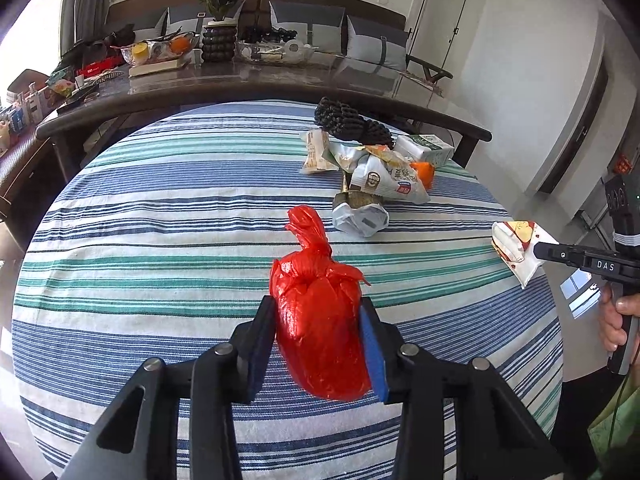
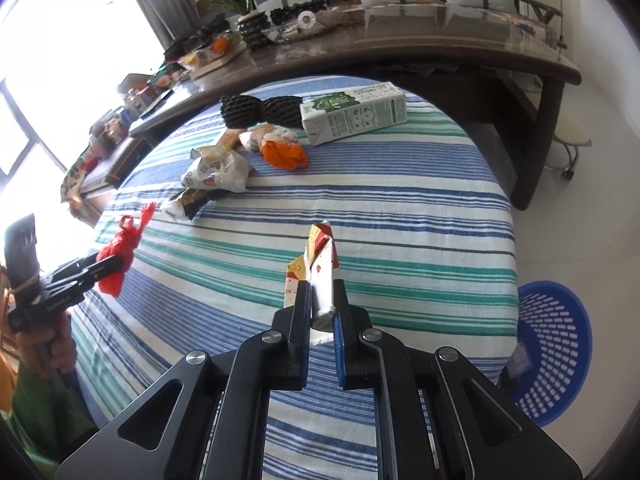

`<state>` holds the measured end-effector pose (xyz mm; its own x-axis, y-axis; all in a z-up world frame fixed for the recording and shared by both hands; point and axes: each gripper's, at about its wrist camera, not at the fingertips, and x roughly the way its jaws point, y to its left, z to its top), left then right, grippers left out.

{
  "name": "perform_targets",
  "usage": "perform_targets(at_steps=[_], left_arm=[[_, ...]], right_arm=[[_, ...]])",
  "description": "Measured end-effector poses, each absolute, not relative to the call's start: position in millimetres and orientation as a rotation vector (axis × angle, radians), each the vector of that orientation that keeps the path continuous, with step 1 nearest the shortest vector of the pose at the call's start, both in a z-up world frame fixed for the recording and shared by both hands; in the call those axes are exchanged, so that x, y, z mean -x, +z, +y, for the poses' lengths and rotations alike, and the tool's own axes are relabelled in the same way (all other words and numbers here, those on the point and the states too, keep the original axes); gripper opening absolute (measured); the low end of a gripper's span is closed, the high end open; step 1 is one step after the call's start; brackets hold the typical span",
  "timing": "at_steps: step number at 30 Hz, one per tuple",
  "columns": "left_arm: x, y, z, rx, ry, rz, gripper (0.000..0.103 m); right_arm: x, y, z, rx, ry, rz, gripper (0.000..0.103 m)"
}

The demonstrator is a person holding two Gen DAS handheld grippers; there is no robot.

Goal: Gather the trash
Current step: 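Lift the red bag and white paper packet off the table with both tools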

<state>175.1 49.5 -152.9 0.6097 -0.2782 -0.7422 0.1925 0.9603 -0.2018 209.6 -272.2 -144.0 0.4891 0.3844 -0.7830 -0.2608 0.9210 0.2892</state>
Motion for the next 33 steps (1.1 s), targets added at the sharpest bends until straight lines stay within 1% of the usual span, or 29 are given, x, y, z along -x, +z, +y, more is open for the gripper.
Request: perform_targets(at_steps=[33], left_arm=[[-171.4,-147.4,42.8,0.087,-0.274,0.841,0.041]], right_arm=[[-203.9,-140.3,-280.0,-0.143,0.375,0.959,0.009]])
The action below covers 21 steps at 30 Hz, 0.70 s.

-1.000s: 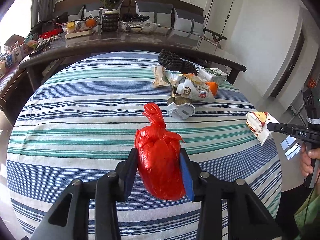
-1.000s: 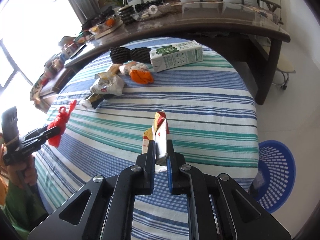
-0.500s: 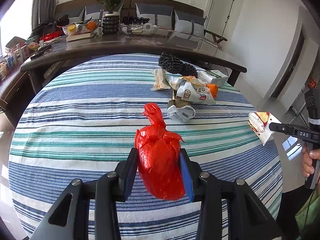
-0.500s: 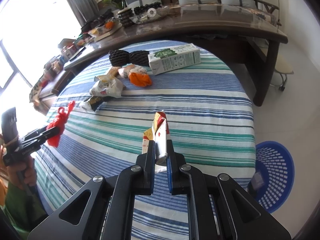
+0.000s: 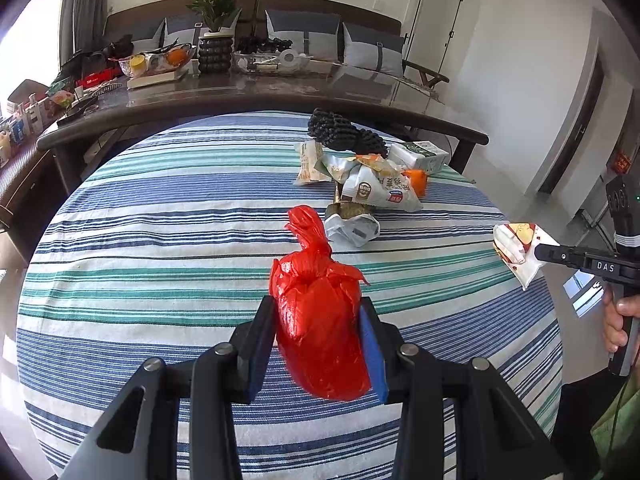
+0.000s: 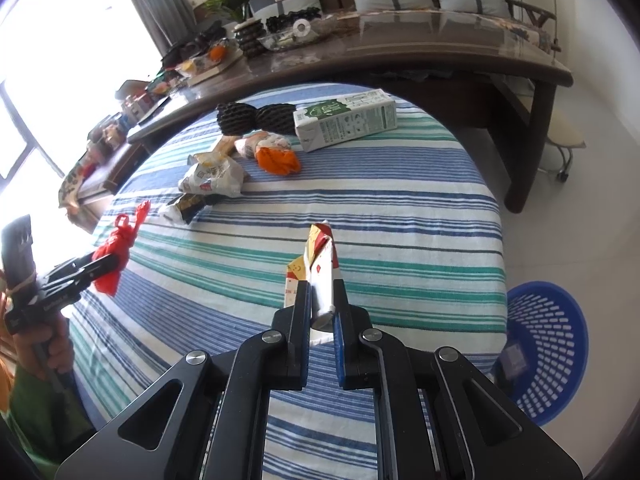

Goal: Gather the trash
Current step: 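Lift the red bag and white paper packet off the table with both tools, then carry the bag and packet over the blue wastebasket and open both tools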

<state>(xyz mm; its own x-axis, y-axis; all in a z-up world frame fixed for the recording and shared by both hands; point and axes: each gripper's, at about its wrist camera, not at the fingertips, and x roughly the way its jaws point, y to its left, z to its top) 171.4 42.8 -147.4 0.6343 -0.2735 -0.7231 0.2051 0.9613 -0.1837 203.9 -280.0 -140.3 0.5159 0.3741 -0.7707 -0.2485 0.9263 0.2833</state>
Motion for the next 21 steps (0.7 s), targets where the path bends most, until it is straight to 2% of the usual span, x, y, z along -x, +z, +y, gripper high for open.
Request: perform_targets(at_steps=[10,21], left_arm=[[-162.8,-142.1,17.1,0.043,-0.318,0.843,0.041],[-140.1,-91.4,-126.7,-0.007,-0.642,0.825,0.041]], right_arm=[[-199.9,-133.9,-298.8,-0.187,0.35,0.939,0.008],[-186.4,-108.1,-401.0,-0.206,0.168,0.892,0.009]])
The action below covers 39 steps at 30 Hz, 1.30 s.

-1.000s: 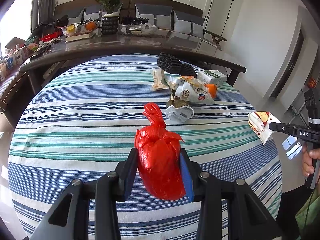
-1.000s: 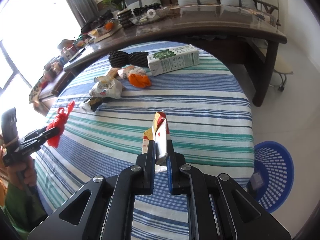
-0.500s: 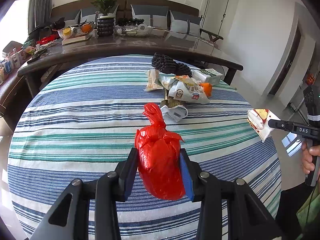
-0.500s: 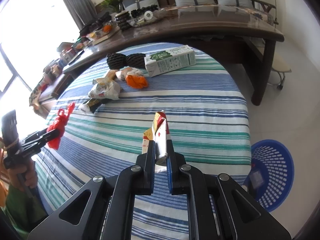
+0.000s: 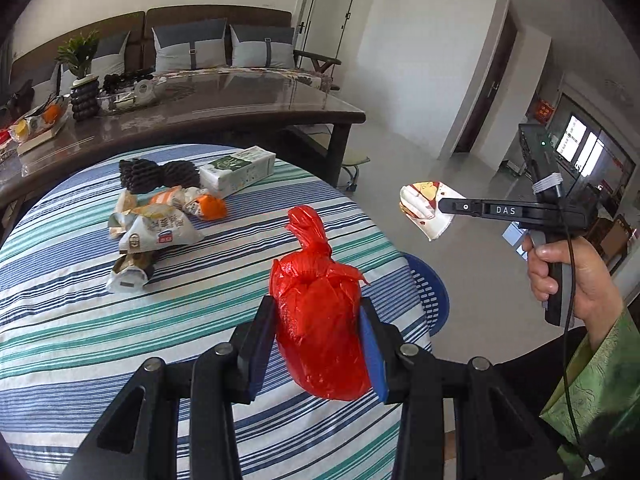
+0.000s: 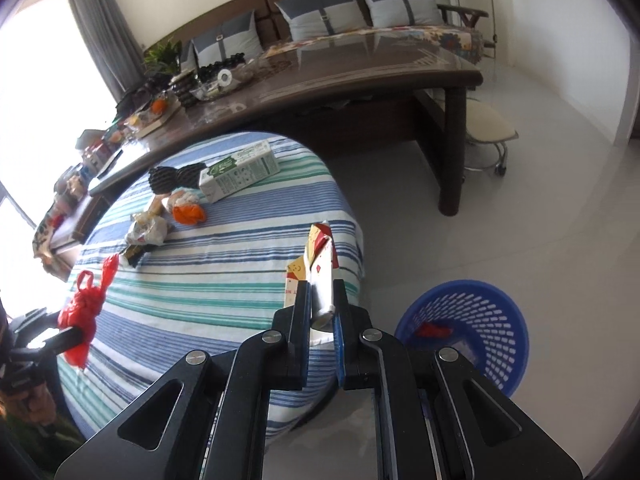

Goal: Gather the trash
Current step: 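Carry the bag and packet over the blue wastebasket and open both tools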

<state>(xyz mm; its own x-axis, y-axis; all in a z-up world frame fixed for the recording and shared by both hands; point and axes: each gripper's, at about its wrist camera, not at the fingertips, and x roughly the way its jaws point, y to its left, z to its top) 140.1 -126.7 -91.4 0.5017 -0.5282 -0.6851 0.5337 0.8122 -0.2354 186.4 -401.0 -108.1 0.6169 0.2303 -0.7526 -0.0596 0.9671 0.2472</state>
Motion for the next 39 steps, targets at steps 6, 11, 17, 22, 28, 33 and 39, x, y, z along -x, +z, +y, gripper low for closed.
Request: perform_targets(at_steps=[6,11,17,22,28,33,39], left_arm=[[-151.2,-92.7,-230.0,-0.017,-0.764,0.861,0.041],[-175.6,-123.3,-305.6,-0.004,-0.811,0.931,0.042],[-198.1,-166.6,-367.2,-0.013,-0.83,0.989,0.042],[-216.1,-198.7,-399.5,-0.036,-0.828,1.041,0.042],[-230.8,-230.7,-425.9,-0.055,-0.82,1.096,0.044],[-241.4,-255.4,-447.3,-0.046,-0.836,1.142,0.064],[-233.2,-241.5,-438.2,-0.035,-0.823,1.104,0.064]], right_arm=[[-189.5,-117.7,-454.9,-0.1,0.03,0.939,0.008],[-190.4,-148.7,-503.4,-0.166,-0.034,0.96,0.008],[-194.6,-183.3,-547.7,-0.24,-0.073,1.014,0.008],[-194.4,-206.0,-574.7,-0.314,-0.088,1.048,0.008],[-196.8,-219.3,-590.3,-0.368,-0.083,1.062,0.009],[-202.1,-226.7,-596.7,-0.37,-0.078,1.063,0.023],[-198.1,-216.9,-602.1,-0.371,-0.114,1.025,0.04]])
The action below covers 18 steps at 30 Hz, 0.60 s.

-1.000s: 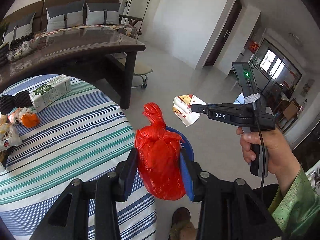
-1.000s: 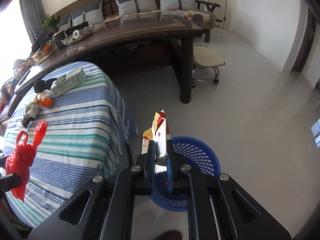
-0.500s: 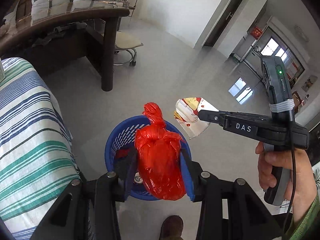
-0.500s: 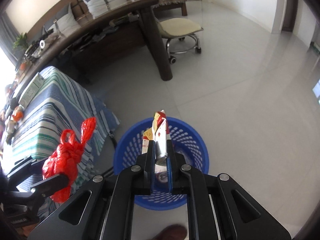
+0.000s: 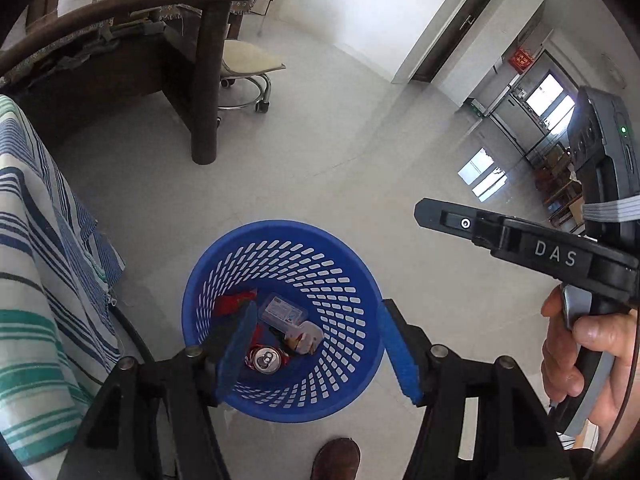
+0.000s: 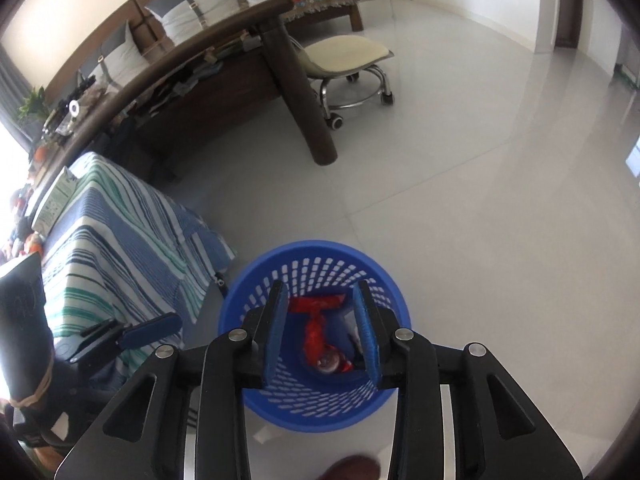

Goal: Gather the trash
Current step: 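Carry the bag and packet over the blue wastebasket and open both tools, then move both open tools back over the striped table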

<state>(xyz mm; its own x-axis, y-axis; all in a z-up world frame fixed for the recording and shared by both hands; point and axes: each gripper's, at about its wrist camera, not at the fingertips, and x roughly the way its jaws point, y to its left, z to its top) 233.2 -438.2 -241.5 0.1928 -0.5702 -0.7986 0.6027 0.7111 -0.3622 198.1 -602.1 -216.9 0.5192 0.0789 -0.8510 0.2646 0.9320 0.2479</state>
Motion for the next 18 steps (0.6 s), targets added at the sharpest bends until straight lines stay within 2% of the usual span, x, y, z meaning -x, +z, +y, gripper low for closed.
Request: perform_targets(at_steps=[3,5,8,9,11,18], left_arm=[[-218.3,-215.8,-422.6,-0.033,-0.828,1.047,0.064],[-206.2,-196.4,-406.8,-0.028,-0.831,1.013,0.064],[-179.0,-165.5,-370.9,-0.01,-0.831,0.963,0.066],[-170.6,-157.9,-355.9,0.0,-0.826,0.953,0.069],[-158.9,-146.8,-323.5,0.018,-0.804,0.936,0.072],[-141.2,-149.6,-194.0,0.009,-0.601,0.934,0.072]], right_arm=[[-195.6,-201.6,-594.7,-0.309,-0.147,0.983,0.054],[-195.6,-188.8,-586.9,-0.259,-0.177,0.949,0.074],[-192.7,-166.4,-571.1,-0.187,-0.207,0.889,0.08],[-191.9,-158.2,-563.5,-0.162,-0.212,0.868,0.082],[-189.4,-142.7,-544.7,-0.116,-0.209,0.827,0.092],[-181.7,-113.7,-443.2,-0.055,-0.029,0.739,0.094]])
